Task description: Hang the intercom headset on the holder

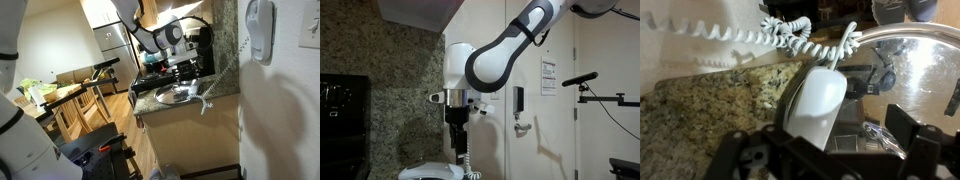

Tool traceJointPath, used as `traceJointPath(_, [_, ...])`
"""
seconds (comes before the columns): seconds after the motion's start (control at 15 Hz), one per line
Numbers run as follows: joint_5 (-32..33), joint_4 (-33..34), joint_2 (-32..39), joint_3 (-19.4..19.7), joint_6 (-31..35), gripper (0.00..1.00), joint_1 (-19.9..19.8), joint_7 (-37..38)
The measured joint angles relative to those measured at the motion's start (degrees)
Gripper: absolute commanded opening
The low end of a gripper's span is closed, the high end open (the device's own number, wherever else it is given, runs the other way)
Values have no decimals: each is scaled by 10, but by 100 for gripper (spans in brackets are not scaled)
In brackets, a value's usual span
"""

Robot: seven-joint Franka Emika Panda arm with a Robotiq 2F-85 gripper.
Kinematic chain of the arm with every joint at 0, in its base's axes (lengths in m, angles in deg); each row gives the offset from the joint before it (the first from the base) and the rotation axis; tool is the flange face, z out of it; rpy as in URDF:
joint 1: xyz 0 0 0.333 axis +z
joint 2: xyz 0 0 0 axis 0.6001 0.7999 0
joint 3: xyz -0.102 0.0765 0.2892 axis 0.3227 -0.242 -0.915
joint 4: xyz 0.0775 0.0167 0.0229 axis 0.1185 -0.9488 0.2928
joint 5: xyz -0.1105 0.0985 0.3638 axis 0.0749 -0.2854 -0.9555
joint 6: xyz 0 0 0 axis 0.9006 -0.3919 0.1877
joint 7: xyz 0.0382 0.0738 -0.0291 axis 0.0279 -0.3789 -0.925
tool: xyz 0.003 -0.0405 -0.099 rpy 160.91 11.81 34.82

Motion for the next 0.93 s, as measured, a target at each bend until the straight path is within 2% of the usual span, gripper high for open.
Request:
traceJointPath(0.2, [-11,21,19,-8,2,100,-4,-20])
traceJointPath(0.93, [-25,95,73,-10,-1,100,-4,-21])
